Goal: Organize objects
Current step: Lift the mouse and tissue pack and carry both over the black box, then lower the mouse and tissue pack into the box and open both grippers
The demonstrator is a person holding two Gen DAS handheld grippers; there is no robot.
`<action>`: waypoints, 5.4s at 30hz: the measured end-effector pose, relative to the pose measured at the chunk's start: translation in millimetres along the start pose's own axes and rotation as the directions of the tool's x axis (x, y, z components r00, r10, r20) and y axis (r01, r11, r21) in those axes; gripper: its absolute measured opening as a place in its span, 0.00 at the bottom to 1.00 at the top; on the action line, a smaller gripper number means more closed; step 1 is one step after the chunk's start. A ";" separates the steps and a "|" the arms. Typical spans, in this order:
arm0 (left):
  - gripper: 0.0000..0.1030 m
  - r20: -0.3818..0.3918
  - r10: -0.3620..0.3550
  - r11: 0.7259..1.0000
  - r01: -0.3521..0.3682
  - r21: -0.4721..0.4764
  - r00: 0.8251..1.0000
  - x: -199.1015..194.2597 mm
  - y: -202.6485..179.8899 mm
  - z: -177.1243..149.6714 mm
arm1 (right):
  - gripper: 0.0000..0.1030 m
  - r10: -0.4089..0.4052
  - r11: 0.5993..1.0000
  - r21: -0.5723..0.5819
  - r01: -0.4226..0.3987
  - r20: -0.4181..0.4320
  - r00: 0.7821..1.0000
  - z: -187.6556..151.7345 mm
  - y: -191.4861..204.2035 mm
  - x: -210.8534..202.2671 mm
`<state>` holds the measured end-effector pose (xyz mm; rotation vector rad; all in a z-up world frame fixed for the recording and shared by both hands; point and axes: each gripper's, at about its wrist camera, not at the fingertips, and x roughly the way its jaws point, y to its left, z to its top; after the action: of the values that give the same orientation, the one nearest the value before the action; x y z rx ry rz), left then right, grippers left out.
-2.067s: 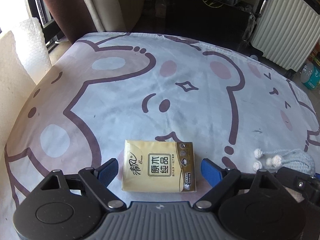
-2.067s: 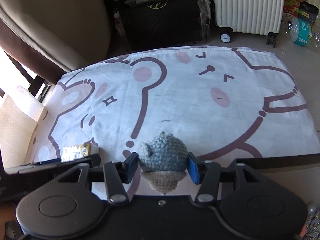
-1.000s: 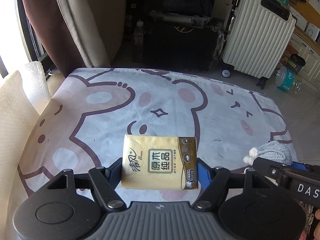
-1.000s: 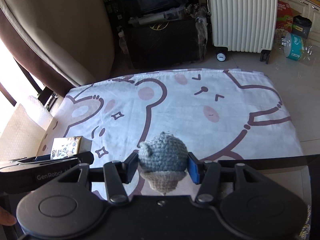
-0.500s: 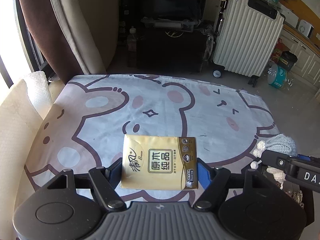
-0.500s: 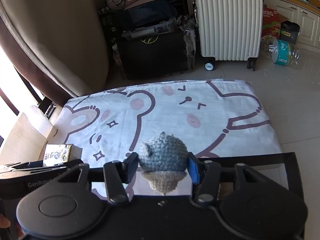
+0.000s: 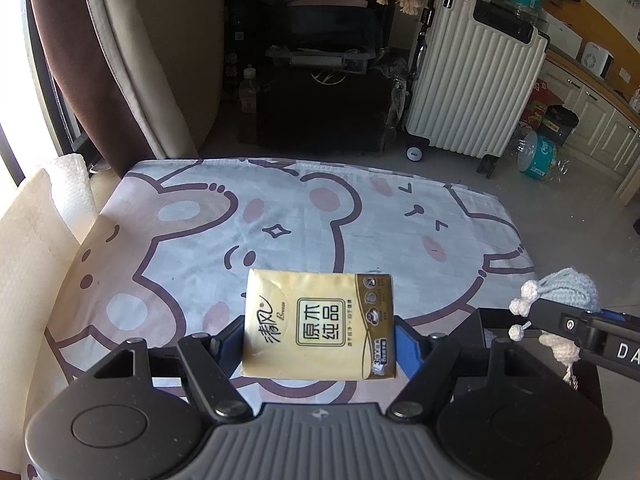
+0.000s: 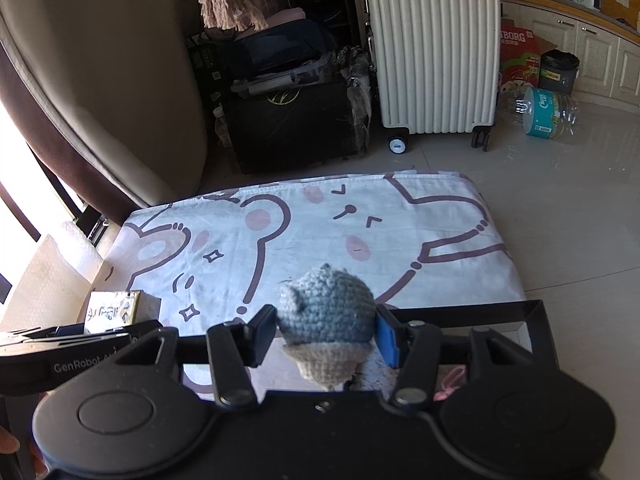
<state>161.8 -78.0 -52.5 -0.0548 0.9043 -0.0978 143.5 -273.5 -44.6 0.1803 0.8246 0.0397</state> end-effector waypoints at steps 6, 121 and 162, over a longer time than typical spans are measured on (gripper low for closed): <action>0.72 0.004 -0.007 1.000 0.007 0.006 1.000 -4.7 -7.9 -2.1 | 0.52 -0.007 1.000 0.004 0.007 0.009 1.000 -0.2 -7.1 -9.8; 0.71 -0.097 -0.299 0.952 0.289 -0.105 0.949 100.1 -152.5 -21.4 | 0.01 0.166 0.851 0.524 -0.034 -0.207 0.964 -49.7 -164.6 93.4; 0.85 -0.124 -0.337 0.940 0.340 -0.002 0.933 81.9 -178.6 -30.5 | 0.03 0.186 0.728 0.675 -0.120 -0.026 0.982 -44.5 -202.4 49.6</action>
<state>177.1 -264.7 -119.4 -0.1884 1.0107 -0.4364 137.4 -461.1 -145.6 0.9482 0.8876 -0.1011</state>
